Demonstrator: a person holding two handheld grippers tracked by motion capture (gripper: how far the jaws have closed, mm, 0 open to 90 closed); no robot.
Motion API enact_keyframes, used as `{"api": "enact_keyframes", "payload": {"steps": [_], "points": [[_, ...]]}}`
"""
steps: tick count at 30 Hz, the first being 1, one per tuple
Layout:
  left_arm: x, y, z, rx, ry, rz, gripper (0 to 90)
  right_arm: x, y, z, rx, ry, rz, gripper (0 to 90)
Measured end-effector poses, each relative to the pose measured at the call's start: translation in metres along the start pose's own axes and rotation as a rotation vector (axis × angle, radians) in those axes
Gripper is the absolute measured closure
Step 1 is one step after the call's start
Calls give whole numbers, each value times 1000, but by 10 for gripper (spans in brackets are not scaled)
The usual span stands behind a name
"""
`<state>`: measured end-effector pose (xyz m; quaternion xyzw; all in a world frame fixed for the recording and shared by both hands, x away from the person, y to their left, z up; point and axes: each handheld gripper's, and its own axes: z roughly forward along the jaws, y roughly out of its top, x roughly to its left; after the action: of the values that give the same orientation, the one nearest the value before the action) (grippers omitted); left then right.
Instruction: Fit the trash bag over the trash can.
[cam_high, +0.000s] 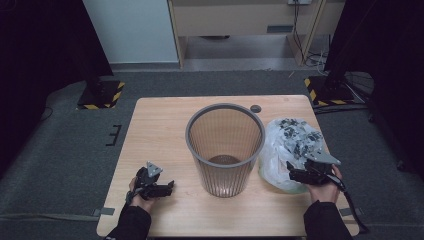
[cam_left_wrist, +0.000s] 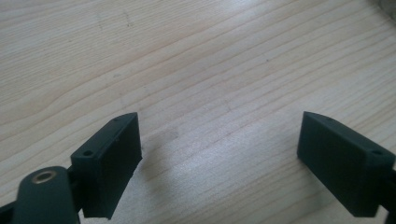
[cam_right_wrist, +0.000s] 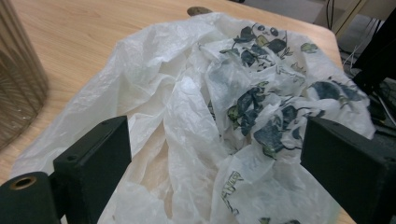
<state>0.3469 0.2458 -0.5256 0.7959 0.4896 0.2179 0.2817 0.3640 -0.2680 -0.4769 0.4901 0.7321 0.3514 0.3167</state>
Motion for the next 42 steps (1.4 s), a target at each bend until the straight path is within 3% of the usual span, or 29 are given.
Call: {"api": "enact_keyframes", "payload": {"steps": [5,9,12,19,24,31,37,42], "points": [[3,-2,1,-4,-5,-22,110,-2,2,18,46,-23,11,80],[3,-1,2,-6,0,-27,86,-5,-1,36,133,-51,32,102],[4,-2,3,-4,-6,-36,74,-4,-3,45,183,-52,42,126],[5,-2,4,-2,-7,-43,67,7,-14,66,235,-32,44,184],[6,-2,4,-1,-10,-50,62,9,-18,68,193,-9,61,302],[6,-2,4,0,-11,-53,62,14,-23,62,143,2,73,805],[6,-2,4,0,-10,-51,62,13,-15,51,59,7,142,863],[5,-2,4,1,-9,-49,63,15,3,36,-3,-5,126,866]]}}
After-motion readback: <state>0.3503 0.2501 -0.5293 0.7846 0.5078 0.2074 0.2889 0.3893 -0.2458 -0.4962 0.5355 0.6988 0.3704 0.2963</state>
